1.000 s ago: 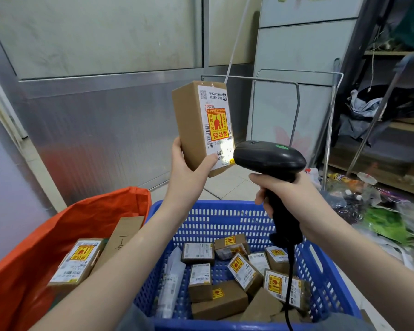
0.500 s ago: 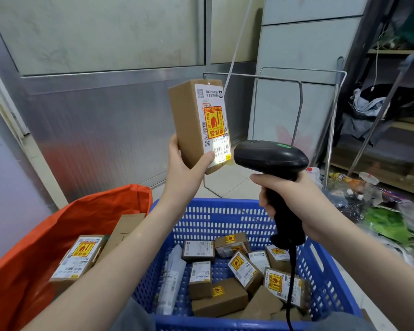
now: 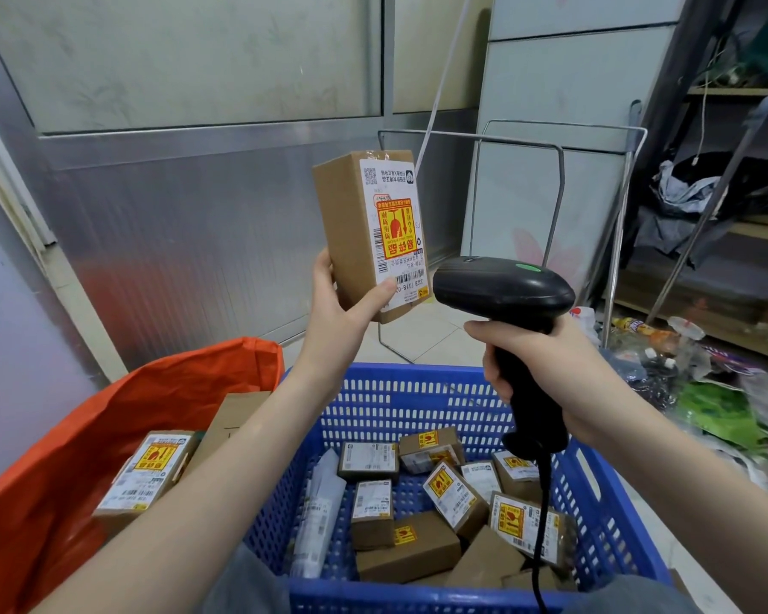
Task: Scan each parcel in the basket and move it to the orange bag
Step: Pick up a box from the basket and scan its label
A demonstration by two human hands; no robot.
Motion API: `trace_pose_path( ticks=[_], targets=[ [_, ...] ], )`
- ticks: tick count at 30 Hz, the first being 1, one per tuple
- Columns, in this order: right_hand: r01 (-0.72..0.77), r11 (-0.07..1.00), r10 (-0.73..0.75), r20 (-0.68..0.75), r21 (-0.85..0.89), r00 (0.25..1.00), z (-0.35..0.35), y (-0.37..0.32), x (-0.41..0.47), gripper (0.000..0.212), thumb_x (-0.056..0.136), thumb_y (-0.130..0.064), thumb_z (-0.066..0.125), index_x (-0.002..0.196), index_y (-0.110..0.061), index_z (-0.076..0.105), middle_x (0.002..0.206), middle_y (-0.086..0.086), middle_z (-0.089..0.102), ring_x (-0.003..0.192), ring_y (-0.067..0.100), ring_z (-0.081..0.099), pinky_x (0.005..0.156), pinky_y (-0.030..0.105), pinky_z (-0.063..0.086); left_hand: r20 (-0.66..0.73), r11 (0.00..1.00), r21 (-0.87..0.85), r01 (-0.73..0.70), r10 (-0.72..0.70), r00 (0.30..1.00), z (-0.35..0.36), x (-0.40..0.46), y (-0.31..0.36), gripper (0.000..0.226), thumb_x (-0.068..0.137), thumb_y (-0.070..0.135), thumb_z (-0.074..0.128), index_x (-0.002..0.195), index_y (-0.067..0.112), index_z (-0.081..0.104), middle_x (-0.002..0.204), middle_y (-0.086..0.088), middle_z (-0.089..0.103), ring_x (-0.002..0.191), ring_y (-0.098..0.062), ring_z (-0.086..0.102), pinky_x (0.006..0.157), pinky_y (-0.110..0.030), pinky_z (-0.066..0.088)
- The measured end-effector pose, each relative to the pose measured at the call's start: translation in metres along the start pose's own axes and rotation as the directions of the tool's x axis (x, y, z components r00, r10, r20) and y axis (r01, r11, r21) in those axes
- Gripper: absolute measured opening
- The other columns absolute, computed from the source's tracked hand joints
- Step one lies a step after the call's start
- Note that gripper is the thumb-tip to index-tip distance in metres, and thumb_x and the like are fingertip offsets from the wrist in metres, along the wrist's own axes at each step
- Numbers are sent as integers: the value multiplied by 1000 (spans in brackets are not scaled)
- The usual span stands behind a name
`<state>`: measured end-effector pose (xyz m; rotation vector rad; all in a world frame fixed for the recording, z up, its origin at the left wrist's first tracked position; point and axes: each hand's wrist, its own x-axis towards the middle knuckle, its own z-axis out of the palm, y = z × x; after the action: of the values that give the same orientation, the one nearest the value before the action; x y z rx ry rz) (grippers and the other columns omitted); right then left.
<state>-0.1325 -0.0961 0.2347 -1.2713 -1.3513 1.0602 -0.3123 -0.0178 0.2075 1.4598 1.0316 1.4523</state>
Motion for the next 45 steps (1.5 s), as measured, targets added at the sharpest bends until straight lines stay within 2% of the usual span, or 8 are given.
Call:
trace_pose_path(
  ticks=[13, 18, 26, 30, 33, 36, 40, 45],
  targets=[
    [10, 1000, -10, 13, -15, 1000, 12, 1, 6, 23, 91, -14, 60, 68, -13, 57, 47, 5, 55, 40, 18, 45, 46, 24, 43, 4, 999, -44, 7, -7, 1000, -15, 1, -5, 57, 91, 22, 60, 138, 26, 27, 140, 0, 49, 123, -19, 53, 101, -41, 49],
    [2, 1000, -2, 10, 13, 1000, 28, 5, 18, 6, 90, -15, 62, 85, -12, 58, 52, 2, 61, 38, 15, 46, 42, 22, 42, -30, 998, -58, 6, -7, 1000, -38, 0, -12, 60, 92, 20, 60, 141, 23, 27, 138, -1, 50, 120, -16, 56, 97, -36, 52],
    [-10, 999, 13, 64, -40, 998, 89, 23, 53, 15, 88, -20, 64, 90, -5, 62, 45, -6, 57, 44, 15, 49, 51, 23, 44, -133, 1000, -22, 14, -16, 991, -104, -2, -33, 53, 90, 23, 63, 133, 31, 33, 130, 7, 54, 110, -6, 59, 82, -17, 54],
    [-31, 999, 33, 113, -17, 993, 131, 34, 73, 11, 88, -17, 64, 87, -6, 61, 45, -7, 57, 43, 14, 49, 47, 20, 45, -226, 998, -7, 55, -55, 973, -150, -3, -53, 54, 89, 25, 64, 135, 29, 35, 129, 5, 56, 112, -9, 60, 86, -24, 54],
    [-66, 998, 64, 149, 5, 987, 165, 45, 87, 12, 88, -16, 65, 88, -5, 61, 46, -6, 57, 44, 17, 48, 46, 22, 44, -268, 995, -7, 101, -99, 958, -187, -5, -72, 56, 90, 25, 64, 138, 24, 36, 128, 5, 58, 112, -10, 61, 80, -19, 54],
    [-105, 994, 101, 193, 11, 976, 202, 62, 102, 14, 87, -16, 66, 81, -5, 61, 47, -5, 56, 43, 18, 47, 48, 27, 43, -304, 986, -22, 164, -162, 939, -228, -9, -93, 65, 85, 33, 67, 141, 24, 35, 131, 1, 59, 116, -15, 60, 88, -29, 54],
    [-162, 987, 157, 258, -1, 953, 254, 87, 116, 15, 84, -15, 67, 73, -7, 60, 61, 10, 57, 42, 21, 46, 47, 27, 41, -365, 967, -15, 254, -242, 899, -276, -21, -123, 68, 81, 35, 68, 140, 24, 37, 127, 3, 62, 112, -14, 63, 95, -38, 52],
    [-225, 974, 222, 336, -30, 915, 308, 121, 126, 15, 87, -10, 63, 74, -3, 58, 54, -3, 59, 41, 17, 46, 45, 24, 40, -433, 925, -45, 377, -358, 827, -314, -42, -170, 56, 89, 23, 65, 136, 20, 35, 114, 3, 65, 83, -3, 71, 63, -15, 53]
  ],
)
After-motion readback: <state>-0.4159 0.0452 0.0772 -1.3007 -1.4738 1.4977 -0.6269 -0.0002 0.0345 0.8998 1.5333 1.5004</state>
